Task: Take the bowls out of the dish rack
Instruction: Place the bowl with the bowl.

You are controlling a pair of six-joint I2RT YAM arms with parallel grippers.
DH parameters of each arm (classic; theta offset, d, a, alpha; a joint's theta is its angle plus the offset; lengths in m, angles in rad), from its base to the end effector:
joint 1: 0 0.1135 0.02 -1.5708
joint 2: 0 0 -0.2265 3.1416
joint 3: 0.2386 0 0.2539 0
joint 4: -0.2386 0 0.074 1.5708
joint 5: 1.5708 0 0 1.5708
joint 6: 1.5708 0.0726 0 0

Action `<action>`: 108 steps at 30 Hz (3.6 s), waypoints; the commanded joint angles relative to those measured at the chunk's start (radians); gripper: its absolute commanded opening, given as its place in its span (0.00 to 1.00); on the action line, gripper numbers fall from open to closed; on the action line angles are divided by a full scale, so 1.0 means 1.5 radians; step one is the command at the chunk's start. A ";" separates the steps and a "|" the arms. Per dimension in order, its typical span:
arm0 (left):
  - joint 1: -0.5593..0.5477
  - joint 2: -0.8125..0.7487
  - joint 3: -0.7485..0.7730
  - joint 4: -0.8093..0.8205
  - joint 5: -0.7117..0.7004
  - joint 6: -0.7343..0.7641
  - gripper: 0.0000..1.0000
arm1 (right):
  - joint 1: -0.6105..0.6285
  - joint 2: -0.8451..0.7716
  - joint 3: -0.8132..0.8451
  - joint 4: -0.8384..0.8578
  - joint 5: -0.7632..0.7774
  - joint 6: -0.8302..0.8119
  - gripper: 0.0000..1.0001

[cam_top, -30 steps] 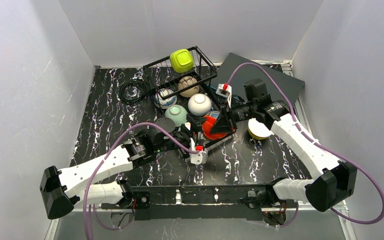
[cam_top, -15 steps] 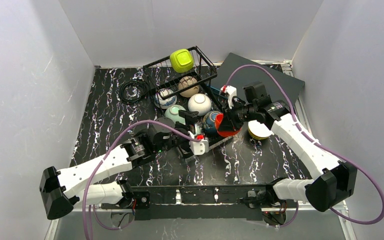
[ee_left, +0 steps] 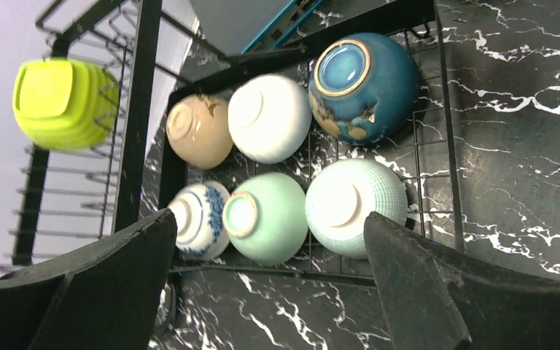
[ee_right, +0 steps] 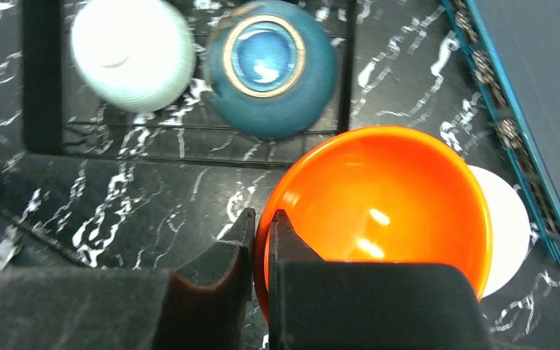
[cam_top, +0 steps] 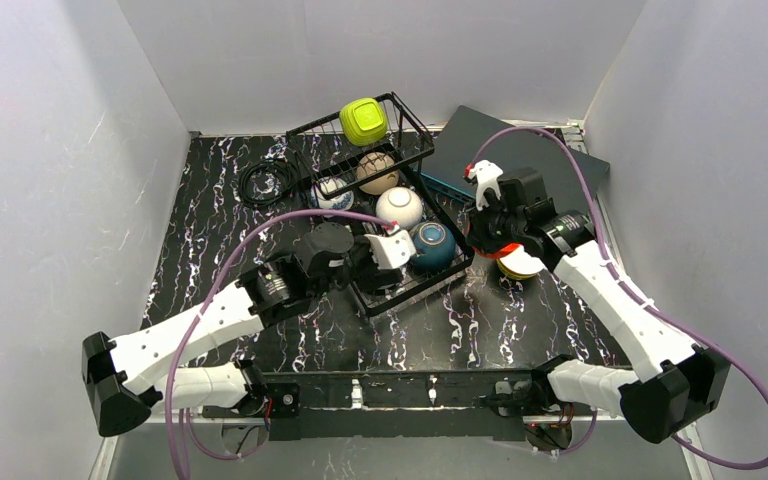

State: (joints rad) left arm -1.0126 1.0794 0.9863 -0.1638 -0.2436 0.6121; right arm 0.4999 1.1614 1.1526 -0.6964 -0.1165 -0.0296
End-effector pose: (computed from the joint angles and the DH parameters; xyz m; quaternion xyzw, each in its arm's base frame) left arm 0.1759 -0.2486 0.3133 0.5195 0.5945 -0.0263 0.6132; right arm 0.2490 0.1456 0.2844 -0.2607 0.8683 0.1489 0.3949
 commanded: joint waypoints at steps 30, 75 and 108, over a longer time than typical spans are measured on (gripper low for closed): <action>0.285 -0.231 -0.084 -0.168 -0.047 -0.496 0.98 | 0.000 -0.023 -0.188 0.219 0.500 0.203 0.01; 0.285 -0.280 -0.114 -0.139 -0.037 -0.494 0.98 | -0.052 0.038 -0.252 0.338 0.487 0.283 0.44; 0.286 -0.142 0.082 -0.184 -0.007 -0.523 0.98 | -0.052 -0.034 -0.118 0.278 0.254 0.158 0.89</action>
State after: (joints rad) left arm -0.5907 0.8375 1.0405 -0.4061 -0.2390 -0.1612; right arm 0.4255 1.1206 0.8948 -0.2974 0.3443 0.2565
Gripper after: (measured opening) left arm 0.981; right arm 0.863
